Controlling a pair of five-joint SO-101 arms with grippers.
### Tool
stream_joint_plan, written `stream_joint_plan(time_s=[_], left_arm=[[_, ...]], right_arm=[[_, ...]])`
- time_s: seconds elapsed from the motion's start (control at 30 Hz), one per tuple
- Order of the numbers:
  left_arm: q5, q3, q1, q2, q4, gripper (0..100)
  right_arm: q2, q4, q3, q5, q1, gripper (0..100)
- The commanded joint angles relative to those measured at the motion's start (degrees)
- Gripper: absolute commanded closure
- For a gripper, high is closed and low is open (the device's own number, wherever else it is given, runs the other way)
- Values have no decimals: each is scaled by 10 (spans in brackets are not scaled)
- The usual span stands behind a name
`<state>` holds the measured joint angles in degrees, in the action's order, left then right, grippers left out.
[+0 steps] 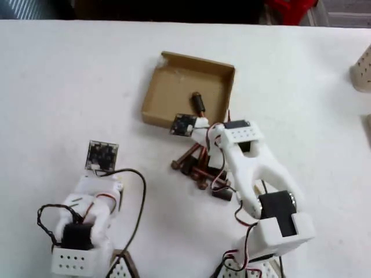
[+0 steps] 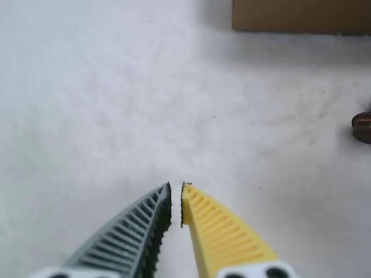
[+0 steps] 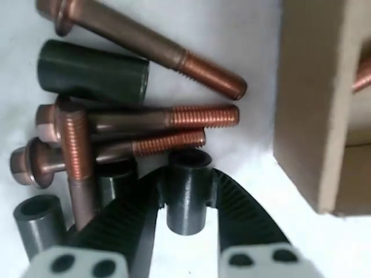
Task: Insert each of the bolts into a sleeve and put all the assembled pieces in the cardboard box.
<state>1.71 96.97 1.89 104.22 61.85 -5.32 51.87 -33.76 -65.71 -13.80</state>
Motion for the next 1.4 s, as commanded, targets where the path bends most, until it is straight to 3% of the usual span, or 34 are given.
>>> stream_joint_plan(time_s=[0.0, 0.37, 0.47, 0.67, 0.87, 0.97, 1.2, 1.37], left_arm=[[5, 0, -1, 2, 1, 932], [5, 0, -1, 2, 0, 932], [5, 0, -1, 2, 0, 932], [2, 0, -1, 3, -11, 932], [-14, 0, 20, 3, -68, 932], [-62, -11, 25, 2, -62, 932], [-66, -38, 23, -1, -79, 932], [-93, -143, 0, -123, -82, 932]], right_arm=[[-2, 14, 4, 10, 2, 982], [125, 104, 40, 316, 51, 982], [162, 143, 40, 368, 70, 982], [204, 192, -3, 408, 109, 982], [247, 93, -108, 455, 141, 982], [278, 80, -137, 458, 155, 982], [323, 51, -188, 460, 167, 982], [327, 46, -193, 460, 179, 982]])
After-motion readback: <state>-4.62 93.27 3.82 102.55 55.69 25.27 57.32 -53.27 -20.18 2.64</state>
